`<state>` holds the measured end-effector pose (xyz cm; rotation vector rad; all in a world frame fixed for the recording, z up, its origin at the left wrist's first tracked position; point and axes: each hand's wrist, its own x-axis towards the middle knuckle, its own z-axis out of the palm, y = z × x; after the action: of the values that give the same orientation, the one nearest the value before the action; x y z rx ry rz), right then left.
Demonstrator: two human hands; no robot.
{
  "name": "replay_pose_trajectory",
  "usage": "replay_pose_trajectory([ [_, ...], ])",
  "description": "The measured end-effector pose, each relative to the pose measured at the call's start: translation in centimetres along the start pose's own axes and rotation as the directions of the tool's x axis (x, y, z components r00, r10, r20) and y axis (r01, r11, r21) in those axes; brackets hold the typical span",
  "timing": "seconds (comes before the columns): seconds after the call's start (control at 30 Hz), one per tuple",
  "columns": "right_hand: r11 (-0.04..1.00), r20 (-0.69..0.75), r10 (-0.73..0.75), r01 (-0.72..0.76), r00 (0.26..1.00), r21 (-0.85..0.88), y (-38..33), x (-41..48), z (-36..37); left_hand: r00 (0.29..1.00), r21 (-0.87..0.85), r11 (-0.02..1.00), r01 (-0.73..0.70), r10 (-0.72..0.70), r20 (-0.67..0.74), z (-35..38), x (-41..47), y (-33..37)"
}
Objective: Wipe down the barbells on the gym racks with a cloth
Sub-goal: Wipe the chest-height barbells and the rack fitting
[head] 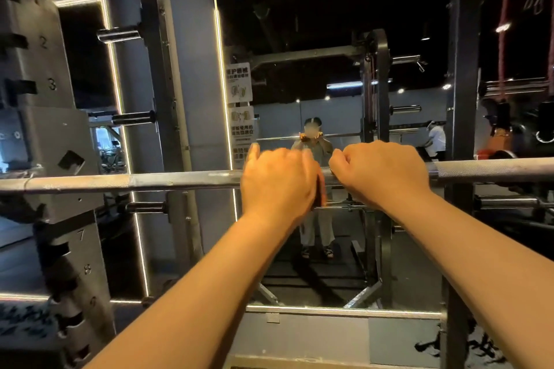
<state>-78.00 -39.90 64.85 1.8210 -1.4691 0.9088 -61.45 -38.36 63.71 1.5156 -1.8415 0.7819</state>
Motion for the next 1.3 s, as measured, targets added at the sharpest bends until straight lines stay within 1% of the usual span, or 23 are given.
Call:
replay_pose_trajectory([
  [0.03, 1.000, 0.004, 0.006, -0.006, 1.000, -0.003, -0.1, 0.0, -0.1, 0.999, -0.022, 0.999, -0.039, 0.038, -0.015, 0.2, -0.2, 0.6],
  [0.1, 1.000, 0.021, 0.017, -0.017, 1.000, -0.006, -0.2, -0.2, -0.2, 0.998, -0.102, 0.993, -0.056, 0.052, -0.037, 0.3, -0.5, 0.5],
  [0.2, 1.000, 0.035, 0.003, -0.002, 0.999, -0.029, 0.0, -0.1, -0.5, 0.992, -0.139, 0.984, -0.108, 0.098, -0.081, 0.6, -1.1, -1.7],
  [0.23, 1.000, 0.036, -0.002, 0.004, 0.999, -0.031, 0.0, -0.1, -0.4, 0.991, -0.153, 0.982, -0.108, 0.095, -0.092, 0.7, -1.2, -2.5],
  [0.3, 0.999, 0.056, -0.003, 0.005, 0.998, -0.034, -0.2, -0.1, -0.4, 0.994, -0.185, 0.981, -0.062, 0.044, -0.098, 0.8, -1.1, -3.1],
  [0.33, 0.999, 0.063, -0.004, 0.006, 0.998, -0.037, -0.2, -0.1, -0.3, 0.996, -0.172, 0.985, -0.027, 0.012, -0.090, 0.7, -1.0, -2.9],
  [0.4, 1.000, 0.090, 0.008, -0.005, 0.996, -0.029, -0.2, 0.2, -0.4, 0.998, -0.085, 0.996, 0.024, -0.029, -0.058, 0.5, -0.7, -1.6],
  [0.47, 1.000, 0.135, 0.013, -0.012, 0.991, -0.009, -0.3, 0.3, -0.8, 0.999, -0.034, 0.999, 0.036, -0.036, -0.008, 0.2, -0.5, -0.5],
  [0.53, 0.998, 0.162, -0.055, 0.058, 0.985, -0.015, -1.0, 0.4, -1.0, 1.000, -0.046, 0.999, 0.018, -0.018, -0.003, 0.3, -0.5, -0.3],
  [0.6, 0.994, 0.194, -0.103, 0.106, 0.976, -0.006, -2.3, 0.1, -0.9, 0.999, -0.041, 0.998, -0.038, 0.038, -0.015, 0.1, -0.5, -0.8],
  [0.67, 0.996, 0.180, -0.081, 0.086, 0.980, -0.018, -2.9, 0.3, -0.6, 0.998, -0.062, 0.996, -0.070, 0.069, -0.013, -0.3, -0.6, -2.1],
  [0.7, 0.996, 0.178, -0.060, 0.071, 0.982, -0.054, -2.8, 0.3, -0.5, 0.997, -0.062, 0.995, -0.078, 0.078, -0.005, -0.4, -0.6, -3.0],
  [0.77, 0.993, 0.119, -0.035, 0.048, 0.992, -0.109, -2.7, 0.2, -0.2, 0.999, -0.028, 0.999, -0.015, 0.017, 0.046, -0.3, -0.5, -4.8],
  [0.8, 0.992, 0.108, -0.032, 0.044, 0.994, -0.118, -2.7, 0.2, -0.1, 0.996, -0.055, 0.996, 0.067, -0.063, 0.068, -0.3, -0.2, -5.3],
  [0.87, 0.991, 0.095, -0.040, 0.052, 0.995, -0.125, -2.6, 0.2, 0.1, 0.987, -0.100, 0.982, 0.161, -0.160, 0.025, -0.1, 0.4, -4.8],
  [0.9, 0.991, 0.096, -0.028, 0.040, 0.995, -0.128, -2.7, 0.2, 0.2, 0.986, -0.090, 0.982, 0.165, -0.165, 0.003, 0.0, 0.6, -3.7],
  [0.97, 0.991, 0.104, -0.003, 0.017, 0.995, -0.132, -2.7, 0.1, 0.4, 0.994, -0.087, 0.991, 0.103, -0.104, -0.013, 0.1, 0.5, -1.2],
  [1.03, 0.987, 0.054, -0.043, 0.051, 0.998, -0.156, -2.7, -0.2, 0.5, 1.000, -0.053, 0.999, 0.000, -0.002, -0.031, 0.4, 0.1, 0.3],
  [1.07, 0.983, 0.025, -0.077, 0.080, 0.997, -0.165, -2.5, -0.4, 0.5, 0.997, -0.042, 0.998, -0.048, 0.046, -0.062, 0.6, -0.2, 0.1],
  [1.13, 0.979, -0.007, -0.109, 0.106, 0.994, -0.175, -2.4, -0.6, 0.6, 0.976, -0.056, 0.991, -0.126, 0.113, -0.188, 1.2, -1.1, -1.1],
  [1.2, 0.973, -0.029, -0.131, 0.123, 0.991, -0.196, -2.6, -0.6, 0.6, 0.941, -0.035, 0.986, -0.160, 0.142, -0.309, 2.3, -2.3, -2.3],
  [1.23, 0.969, -0.034, -0.141, 0.131, 0.989, -0.209, -2.7, -0.6, 0.6, 0.929, -0.028, 0.985, -0.169, 0.150, -0.339, 2.8, -2.8, -2.7],
  [1.3, 0.969, -0.027, -0.142, 0.133, 0.990, -0.210, -2.8, -0.6, 0.5, 0.926, -0.019, 0.987, -0.160, 0.143, -0.348, 3.5, -3.3, -2.9],
])
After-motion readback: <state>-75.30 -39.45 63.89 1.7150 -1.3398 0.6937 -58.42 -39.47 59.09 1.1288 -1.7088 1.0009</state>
